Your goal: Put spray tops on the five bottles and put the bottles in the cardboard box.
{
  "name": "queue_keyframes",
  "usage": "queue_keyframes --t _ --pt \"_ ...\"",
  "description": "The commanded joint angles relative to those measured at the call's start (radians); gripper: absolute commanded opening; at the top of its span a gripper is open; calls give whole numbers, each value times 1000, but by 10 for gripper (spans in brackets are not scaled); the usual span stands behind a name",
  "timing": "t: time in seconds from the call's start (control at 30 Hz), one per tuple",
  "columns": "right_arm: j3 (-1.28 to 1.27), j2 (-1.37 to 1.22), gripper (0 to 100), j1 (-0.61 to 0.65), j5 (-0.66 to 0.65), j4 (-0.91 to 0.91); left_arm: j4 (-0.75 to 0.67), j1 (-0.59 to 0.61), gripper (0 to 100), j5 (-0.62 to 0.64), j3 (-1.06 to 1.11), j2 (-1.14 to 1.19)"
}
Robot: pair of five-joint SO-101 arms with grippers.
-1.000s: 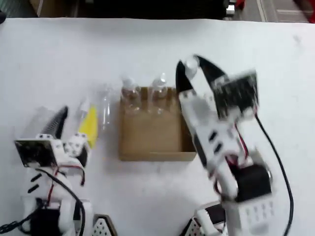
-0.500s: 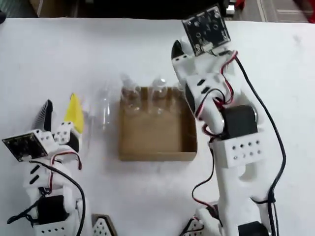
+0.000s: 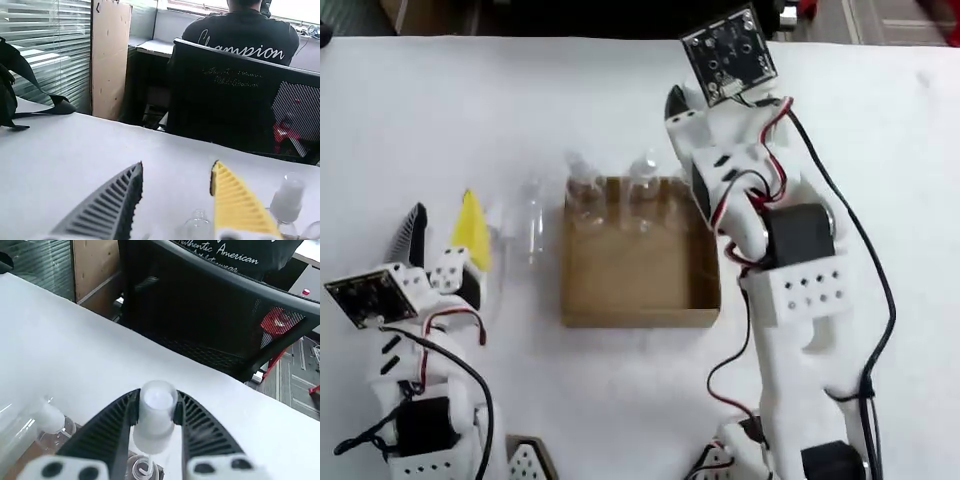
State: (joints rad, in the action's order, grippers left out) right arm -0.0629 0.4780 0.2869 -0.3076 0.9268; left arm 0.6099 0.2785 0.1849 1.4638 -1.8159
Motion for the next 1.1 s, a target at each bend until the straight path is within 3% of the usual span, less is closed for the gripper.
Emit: queue_keyframes --t 0.0,0.6,0.87,1.07 --pt "23 -31 17 -15 -9 -5 -29 8 206 6 -6 -10" --pt "-3 -185 22 -16 -3 -68 -29 8 206 6 -6 -10" --pt "-5 -185 208 -16 -3 -64 -29 5 206 6 -6 -10" --pt "-5 -183 207 -16 -2 -61 -29 5 206 6 -6 -10"
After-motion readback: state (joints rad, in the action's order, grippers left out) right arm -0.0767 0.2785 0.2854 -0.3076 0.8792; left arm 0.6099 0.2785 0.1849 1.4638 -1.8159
